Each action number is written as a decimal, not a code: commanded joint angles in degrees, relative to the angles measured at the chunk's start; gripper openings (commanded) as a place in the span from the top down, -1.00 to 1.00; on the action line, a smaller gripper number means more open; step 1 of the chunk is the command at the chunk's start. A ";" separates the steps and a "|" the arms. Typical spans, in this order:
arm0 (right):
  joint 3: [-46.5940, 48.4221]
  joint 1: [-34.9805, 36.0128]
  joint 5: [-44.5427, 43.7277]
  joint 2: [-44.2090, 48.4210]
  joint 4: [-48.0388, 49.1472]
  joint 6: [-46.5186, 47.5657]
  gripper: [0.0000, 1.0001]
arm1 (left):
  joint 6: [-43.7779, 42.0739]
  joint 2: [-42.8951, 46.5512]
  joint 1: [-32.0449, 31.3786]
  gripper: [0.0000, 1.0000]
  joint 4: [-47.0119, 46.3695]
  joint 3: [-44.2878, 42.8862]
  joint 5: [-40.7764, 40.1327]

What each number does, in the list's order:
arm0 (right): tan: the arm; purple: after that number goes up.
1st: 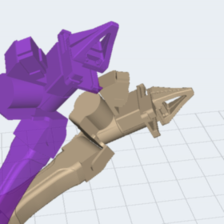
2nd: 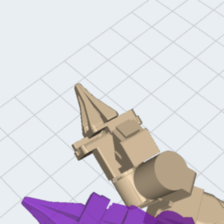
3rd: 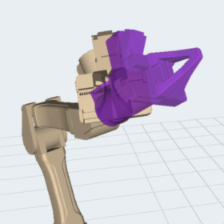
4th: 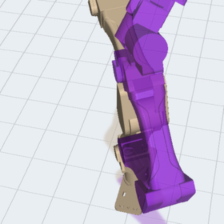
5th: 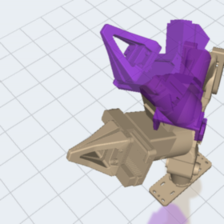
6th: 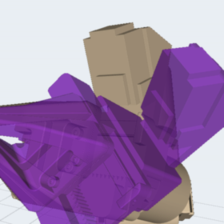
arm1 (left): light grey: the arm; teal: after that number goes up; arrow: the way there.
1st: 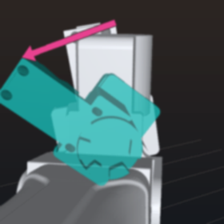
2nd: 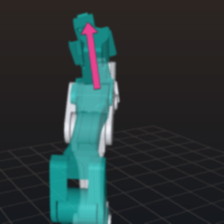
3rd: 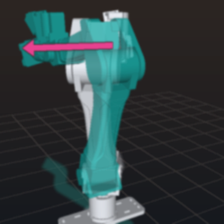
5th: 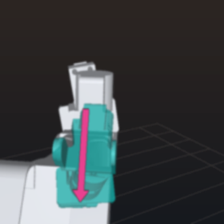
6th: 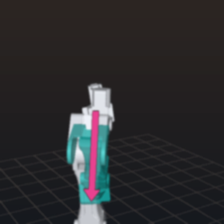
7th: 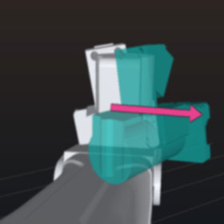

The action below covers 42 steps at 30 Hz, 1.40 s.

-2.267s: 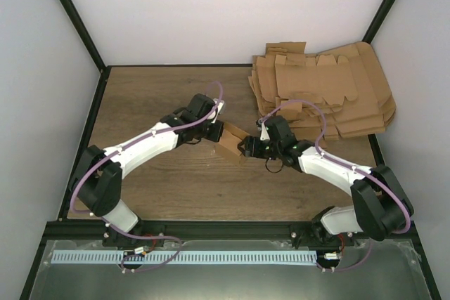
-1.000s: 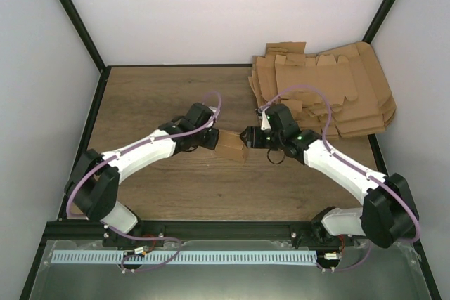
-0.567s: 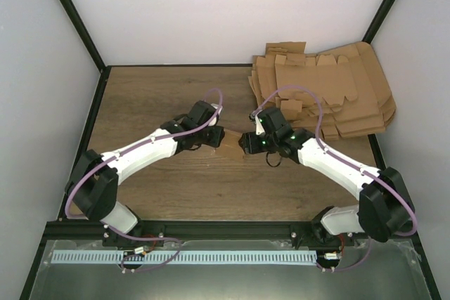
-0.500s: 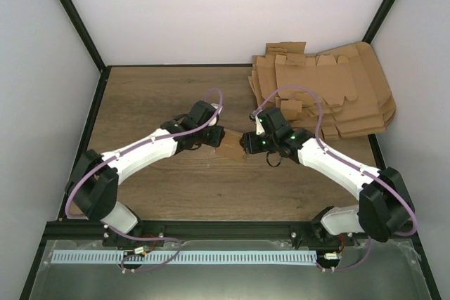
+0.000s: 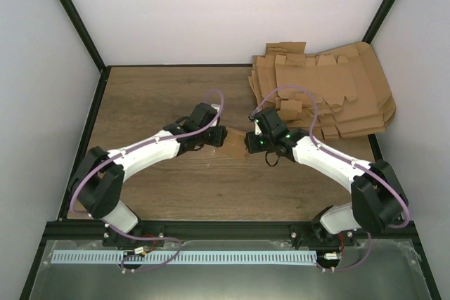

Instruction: Fold the paper box

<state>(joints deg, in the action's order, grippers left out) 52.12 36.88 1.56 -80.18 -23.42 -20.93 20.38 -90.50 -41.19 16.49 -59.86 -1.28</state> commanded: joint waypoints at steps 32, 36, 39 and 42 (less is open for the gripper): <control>14.25 0.38 6.82 -3.31 -10.14 -20.10 0.73 | 1.47 -4.86 -4.94 0.08 -3.36 2.38 -9.25; 13.30 0.38 8.45 -3.60 -9.33 -21.16 0.73 | 1.73 -4.45 -4.95 0.07 -3.34 2.14 -9.00; 12.97 0.37 8.95 -3.90 -9.35 -21.22 0.74 | 1.77 -4.34 -5.02 0.07 -2.73 1.45 -8.99; 12.37 0.38 8.89 -3.68 -9.83 -20.44 0.75 | 1.90 -4.22 -4.96 0.06 -2.28 0.92 -9.09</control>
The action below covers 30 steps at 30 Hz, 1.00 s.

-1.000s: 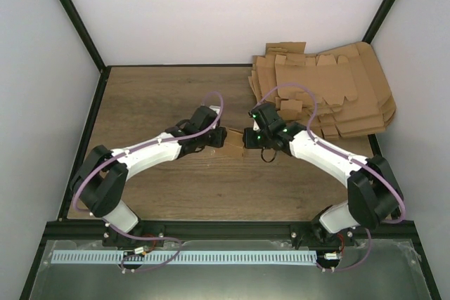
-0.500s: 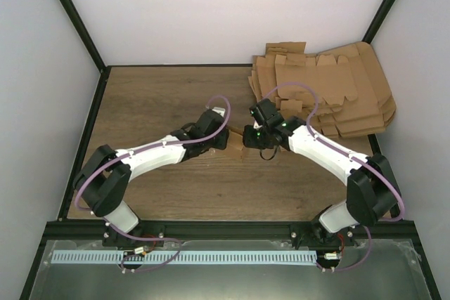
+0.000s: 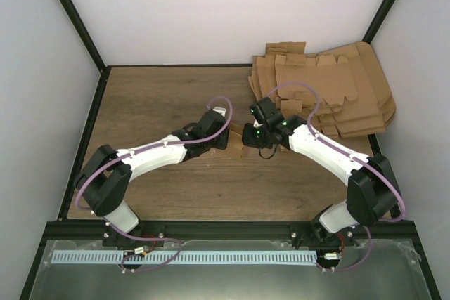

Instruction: Fold the paper box

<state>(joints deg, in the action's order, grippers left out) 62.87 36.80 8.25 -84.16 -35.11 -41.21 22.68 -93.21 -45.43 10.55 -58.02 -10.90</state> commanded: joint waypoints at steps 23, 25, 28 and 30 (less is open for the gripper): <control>1.82 0.55 2.51 -1.85 -0.04 -1.86 0.91 | 0.72 -2.43 -1.38 0.11 3.57 -1.42 -0.14; 1.89 0.54 2.43 -1.65 -0.08 -2.83 0.91 | 1.00 -2.42 -1.64 0.11 3.35 -1.23 -0.43; 1.79 0.56 1.80 -1.48 -0.37 -3.04 0.91 | 1.05 -2.70 -1.77 0.11 3.25 -1.20 -0.69; 1.20 0.71 1.25 -1.53 -0.84 -3.08 0.91 | 1.05 -2.73 -1.76 0.11 3.27 -1.22 -0.79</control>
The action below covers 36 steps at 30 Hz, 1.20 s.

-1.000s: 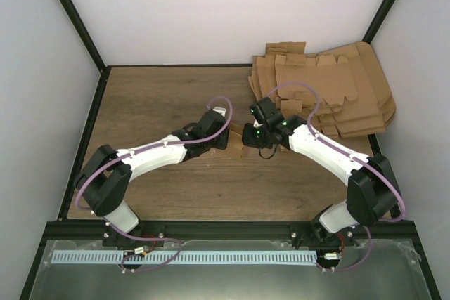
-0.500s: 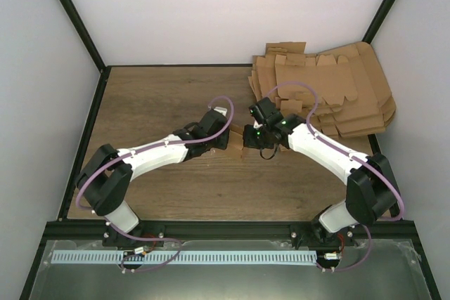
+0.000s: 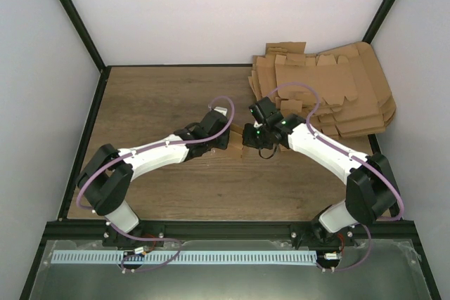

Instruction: Fold the paper box

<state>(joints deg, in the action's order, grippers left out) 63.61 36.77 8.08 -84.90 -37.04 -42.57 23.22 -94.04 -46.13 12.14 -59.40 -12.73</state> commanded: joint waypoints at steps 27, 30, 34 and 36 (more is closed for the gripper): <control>-5.87 10.51 -9.53 -1.43 1.20 -7.07 0.74 | 1.94 0.07 -1.12 0.11 1.75 0.35 1.87; -5.33 10.55 -8.22 2.26 2.29 -4.18 0.49 | 1.58 0.28 -1.15 0.09 2.54 -0.28 1.41; -4.78 10.53 -6.53 6.19 2.62 -1.44 0.28 | 0.41 1.37 -1.14 0.03 5.06 -2.18 1.05; -3.85 10.45 -4.94 6.36 1.67 -0.30 0.17 | -0.14 1.78 -1.04 -0.01 7.10 -3.66 1.41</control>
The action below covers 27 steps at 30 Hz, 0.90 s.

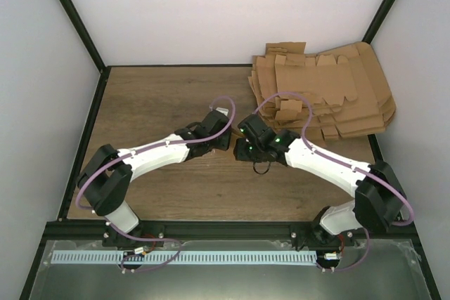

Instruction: Fold the paper box

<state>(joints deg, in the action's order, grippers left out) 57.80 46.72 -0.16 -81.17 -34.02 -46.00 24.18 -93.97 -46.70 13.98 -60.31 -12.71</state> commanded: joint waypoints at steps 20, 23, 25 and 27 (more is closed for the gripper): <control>5.92 -14.33 20.03 10.19 -5.24 19.03 -0.41 | -6.44 8.80 6.04 -0.27 19.16 -12.80 13.02; 6.49 -16.79 23.20 8.45 -2.12 21.46 -0.36 | -7.23 8.19 10.54 -0.21 16.92 -13.26 21.61; 7.44 -17.25 23.52 6.83 -1.28 22.22 -0.35 | -7.02 7.35 12.78 -0.20 15.20 -13.66 26.44; 8.33 -17.48 23.36 5.14 -0.35 23.64 -0.28 | -6.82 6.51 13.94 -0.11 13.53 -14.21 28.99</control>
<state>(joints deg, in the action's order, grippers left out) 62.48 29.69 20.29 -73.41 -37.19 -26.81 18.22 -86.08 -34.98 31.29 -72.44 5.91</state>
